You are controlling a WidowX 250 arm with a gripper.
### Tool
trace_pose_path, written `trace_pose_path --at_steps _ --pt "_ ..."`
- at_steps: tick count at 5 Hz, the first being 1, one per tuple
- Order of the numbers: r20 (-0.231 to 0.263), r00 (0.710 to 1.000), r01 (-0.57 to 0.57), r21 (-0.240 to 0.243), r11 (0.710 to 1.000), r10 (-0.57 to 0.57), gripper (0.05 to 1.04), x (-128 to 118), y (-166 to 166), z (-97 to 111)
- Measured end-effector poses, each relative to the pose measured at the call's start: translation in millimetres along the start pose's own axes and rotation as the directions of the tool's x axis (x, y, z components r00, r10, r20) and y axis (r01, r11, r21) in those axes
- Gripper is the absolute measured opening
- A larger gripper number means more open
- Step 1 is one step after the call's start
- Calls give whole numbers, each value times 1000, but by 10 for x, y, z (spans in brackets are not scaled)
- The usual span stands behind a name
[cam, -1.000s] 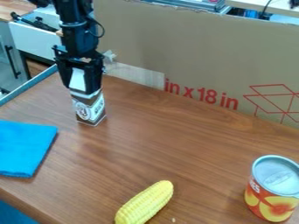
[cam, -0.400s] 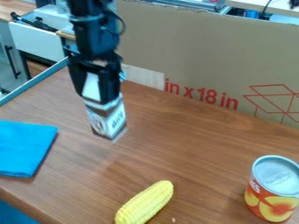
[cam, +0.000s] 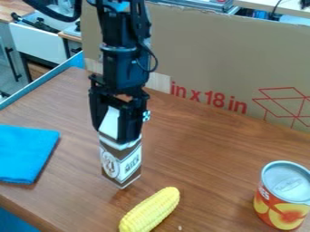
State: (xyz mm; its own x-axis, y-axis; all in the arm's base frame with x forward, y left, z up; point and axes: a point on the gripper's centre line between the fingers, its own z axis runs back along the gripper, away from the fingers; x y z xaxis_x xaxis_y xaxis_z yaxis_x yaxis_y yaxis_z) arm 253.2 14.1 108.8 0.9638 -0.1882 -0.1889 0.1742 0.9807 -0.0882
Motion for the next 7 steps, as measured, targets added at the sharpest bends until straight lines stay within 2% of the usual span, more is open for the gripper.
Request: trace_pose_path --at_steps 1,2,3,4,5,6,7 --pt "-44 999 -18 12 1000 19 846 -102 15 -141" --pt "-54 998 -38 11 999 38 846 -156 78 -189" --pt "-55 997 -56 0 998 55 902 -204 163 -190" --pt "-59 998 -19 -62 998 15 991 -226 153 -200" --pt "-70 997 14 -122 992 -22 995 -247 75 -164" --pt "-40 999 24 -142 990 -30 996 -318 -8 -9" --pt "54 998 38 -112 993 -33 996 -424 -64 313"
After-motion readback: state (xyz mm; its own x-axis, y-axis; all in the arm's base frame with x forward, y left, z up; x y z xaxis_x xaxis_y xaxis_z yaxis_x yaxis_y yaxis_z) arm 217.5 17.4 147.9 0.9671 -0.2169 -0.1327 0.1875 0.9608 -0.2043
